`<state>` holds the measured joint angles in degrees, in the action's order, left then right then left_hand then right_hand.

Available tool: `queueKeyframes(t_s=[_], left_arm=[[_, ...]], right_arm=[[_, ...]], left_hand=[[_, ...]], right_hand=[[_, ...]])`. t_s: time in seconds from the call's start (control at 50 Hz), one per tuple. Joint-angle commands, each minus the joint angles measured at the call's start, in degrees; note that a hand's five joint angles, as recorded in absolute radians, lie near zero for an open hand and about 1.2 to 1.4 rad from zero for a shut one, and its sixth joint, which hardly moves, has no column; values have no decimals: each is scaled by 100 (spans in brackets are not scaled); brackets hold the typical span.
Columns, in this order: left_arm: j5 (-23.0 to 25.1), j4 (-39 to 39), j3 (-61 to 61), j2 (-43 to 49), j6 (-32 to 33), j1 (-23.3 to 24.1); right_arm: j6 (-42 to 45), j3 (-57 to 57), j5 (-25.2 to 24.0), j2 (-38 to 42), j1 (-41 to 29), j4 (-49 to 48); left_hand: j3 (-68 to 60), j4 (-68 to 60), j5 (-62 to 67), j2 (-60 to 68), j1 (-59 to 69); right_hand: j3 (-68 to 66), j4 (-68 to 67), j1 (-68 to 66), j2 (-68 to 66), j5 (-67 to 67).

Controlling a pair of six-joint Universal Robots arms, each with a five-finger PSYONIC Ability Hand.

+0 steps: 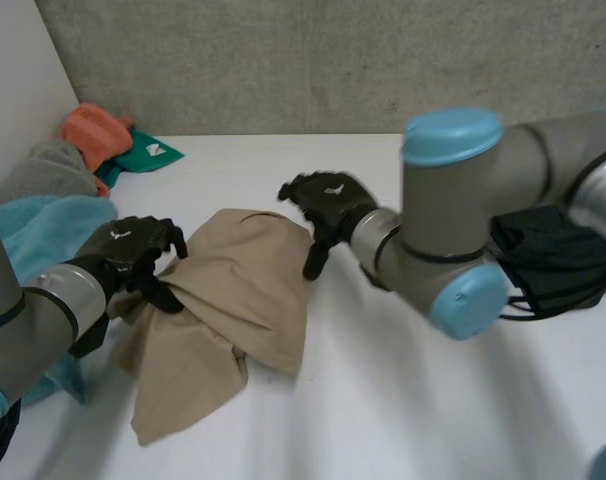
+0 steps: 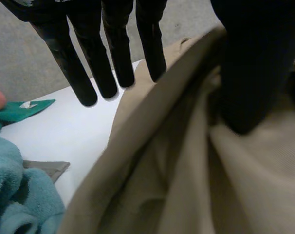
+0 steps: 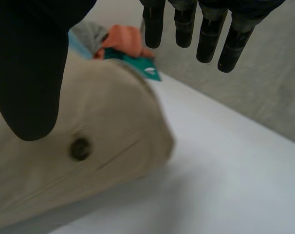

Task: Fold the laundry.

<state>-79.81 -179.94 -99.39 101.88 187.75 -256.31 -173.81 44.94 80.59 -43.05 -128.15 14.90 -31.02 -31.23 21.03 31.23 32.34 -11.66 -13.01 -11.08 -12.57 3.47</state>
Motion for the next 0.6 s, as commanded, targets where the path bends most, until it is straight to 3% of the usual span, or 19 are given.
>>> queueKeyframes(t_s=[0.02, 0.04, 0.08, 0.16, 0.24, 0.34, 0.5, 0.6], left_arm=[[-26, 20, -36, 16, 8, 28], [-26, 29, -36, 8, 8, 37], [-17, 46, -19, -10, 16, 46], [-26, 178, 148, -211, 200, 125], [-52, 275, 464, -1001, 464, 283], [-52, 249, 912, -2274, 299, 354], [-52, 152, 1229, -3629, -282, 248], [-52, 169, 1177, -3851, -309, 248]], right_arm=[[-135, -239, 35, 745, -403, 223], [-136, -266, 53, 781, -421, 267], [-118, -318, 71, 799, -421, 355], [-39, -459, 176, 291, -377, 531], [206, -460, 159, -992, -9, 584], [1391, -477, 167, -2248, 484, 1101], [1824, -547, 141, -3340, 572, 1603], [1842, -547, 80, -3543, 748, 1972]], left_hand=[[-4056, -4034, 4055, 4035, 3924], [-4890, -4869, 4889, 4869, 4758], [-4898, -4877, 4897, 4877, 4766], [-4898, -4877, 4897, 4877, 4766], [-4898, -4877, 4897, 4877, 4766], [-4898, -4877, 4897, 4877, 4766], [-4898, -4877, 4897, 4877, 4766], [-4898, -4877, 4897, 4877, 4766]], right_hand=[[-1776, -1640, -1833, -1684, 1595], [-3293, -3157, -3350, -3202, 3112], [-6818, -6682, -6875, -6726, 6637], [-6834, -6699, -6892, -6743, 6653], [-6834, -6699, -6892, -6743, 6653], [-6834, -6699, -6892, -6743, 6653], [-6834, -6699, -6892, -6743, 6653], [-6834, -6699, -6892, -6743, 6653]])
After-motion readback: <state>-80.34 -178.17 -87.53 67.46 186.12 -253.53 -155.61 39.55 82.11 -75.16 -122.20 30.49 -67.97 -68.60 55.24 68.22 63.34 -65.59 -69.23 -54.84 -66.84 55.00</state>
